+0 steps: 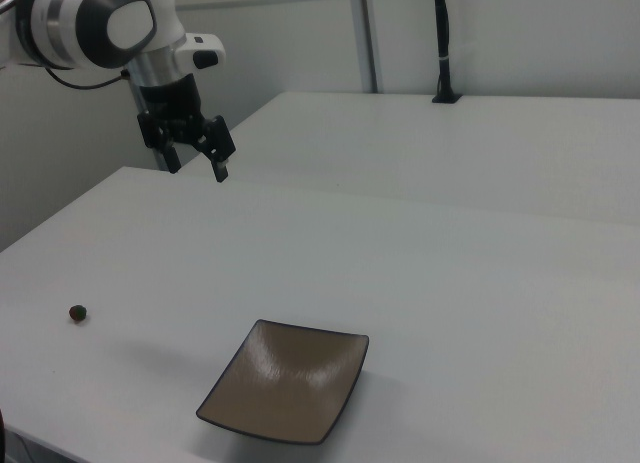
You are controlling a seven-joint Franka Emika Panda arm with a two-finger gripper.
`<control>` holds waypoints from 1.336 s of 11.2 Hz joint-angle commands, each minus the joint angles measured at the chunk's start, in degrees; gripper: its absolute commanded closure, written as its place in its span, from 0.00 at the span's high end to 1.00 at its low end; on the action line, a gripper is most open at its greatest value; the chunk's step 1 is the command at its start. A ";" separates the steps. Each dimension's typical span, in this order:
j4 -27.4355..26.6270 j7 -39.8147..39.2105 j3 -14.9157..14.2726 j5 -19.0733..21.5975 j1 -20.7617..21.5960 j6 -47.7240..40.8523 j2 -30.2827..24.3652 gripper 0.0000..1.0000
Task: Strawberries on a ceramic plate
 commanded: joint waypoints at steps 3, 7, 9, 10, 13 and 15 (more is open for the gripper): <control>-0.29 -0.64 -0.91 0.95 0.57 0.76 -0.39 1.00; -0.29 -0.82 -0.91 1.12 0.65 0.85 -0.31 1.00; -0.46 -2.13 -0.82 1.12 0.74 0.76 -0.31 1.00; -0.64 -4.66 -0.64 1.12 1.00 0.50 -0.31 1.00; -1.87 -13.79 -0.47 1.12 2.41 0.41 -0.05 1.00; -3.10 -20.91 -0.38 1.12 2.76 0.24 0.39 1.00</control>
